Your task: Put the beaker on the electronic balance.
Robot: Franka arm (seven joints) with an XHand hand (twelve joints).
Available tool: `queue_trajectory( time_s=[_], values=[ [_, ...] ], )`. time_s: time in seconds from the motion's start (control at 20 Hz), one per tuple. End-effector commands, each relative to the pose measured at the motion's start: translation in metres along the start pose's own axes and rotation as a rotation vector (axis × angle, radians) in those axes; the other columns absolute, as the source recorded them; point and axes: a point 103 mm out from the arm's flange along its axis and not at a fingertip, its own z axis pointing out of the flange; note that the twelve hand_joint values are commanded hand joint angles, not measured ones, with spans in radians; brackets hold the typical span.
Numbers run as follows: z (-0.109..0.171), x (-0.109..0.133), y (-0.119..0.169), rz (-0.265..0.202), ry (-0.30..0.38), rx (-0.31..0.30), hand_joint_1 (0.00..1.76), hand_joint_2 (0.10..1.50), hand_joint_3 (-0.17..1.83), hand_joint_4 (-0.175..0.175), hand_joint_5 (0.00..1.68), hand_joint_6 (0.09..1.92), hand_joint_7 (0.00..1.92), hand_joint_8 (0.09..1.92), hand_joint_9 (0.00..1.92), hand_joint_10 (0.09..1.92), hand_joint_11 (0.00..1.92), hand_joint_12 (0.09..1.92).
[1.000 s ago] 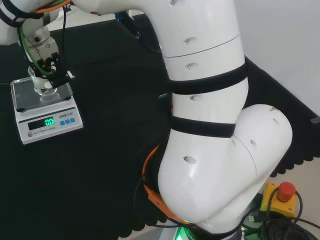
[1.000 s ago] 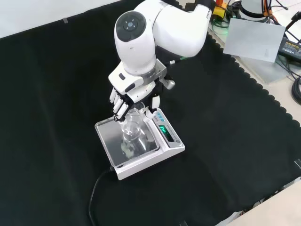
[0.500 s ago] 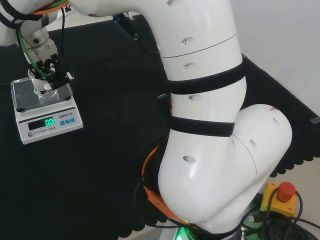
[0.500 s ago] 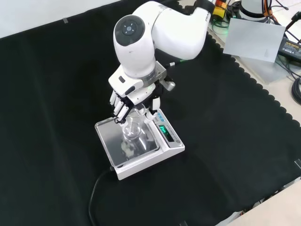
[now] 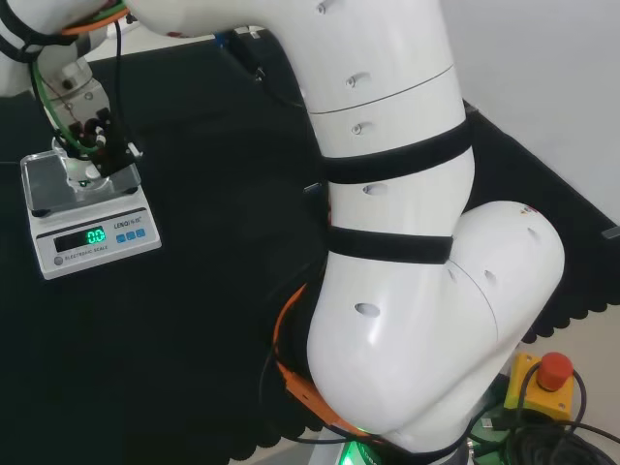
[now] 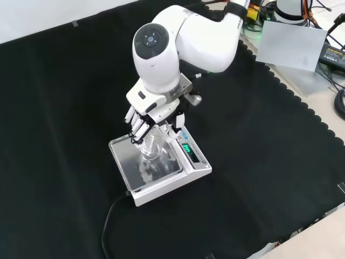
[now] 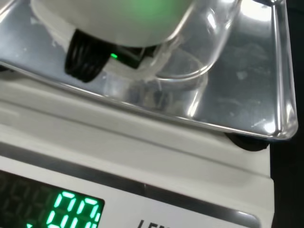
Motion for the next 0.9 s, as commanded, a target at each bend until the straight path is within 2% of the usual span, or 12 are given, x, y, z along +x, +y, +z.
queue_trajectory(
  time_s=[0.05,0.35,0.5,0.7,0.75,0.8,0.9],
  values=[
    [0.001,-0.0029,-0.0007,0.0,-0.007,-0.005,1.15,0.42,0.75,-0.012,0.29,0.8,0.62,0.84,0.78,0.77,0.58,1.32],
    [-0.0006,-0.0045,-0.0016,-0.003,-0.017,-0.021,1.06,0.44,0.64,-0.009,0.13,0.41,0.26,0.84,0.45,0.9,0.26,1.45],
    [-0.0019,-0.0032,-0.0028,-0.001,-0.017,-0.026,1.03,0.45,0.59,-0.004,0.13,0.23,0.18,0.83,0.35,0.94,0.16,1.48],
    [-0.0044,-0.0045,-0.0045,-0.004,-0.016,-0.034,0.98,0.46,0.52,0.011,0.07,0.09,0.05,0.77,0.17,0.95,0.02,1.48],
    [-0.0053,-0.006,-0.0054,-0.005,-0.017,-0.029,0.97,0.46,0.5,0.017,0.04,0.09,0.02,0.69,0.11,0.95,0.01,1.44],
    [-0.0061,-0.0078,-0.0065,-0.007,-0.015,-0.027,0.94,0.46,0.47,0.022,0.02,0.09,0.01,0.52,0.06,0.91,0.0,1.38],
    [-0.008,-0.0102,-0.0089,-0.003,-0.011,-0.024,0.87,0.49,0.36,0.027,0.0,0.09,0.0,0.17,0.01,0.72,0.0,1.17]
  ],
)
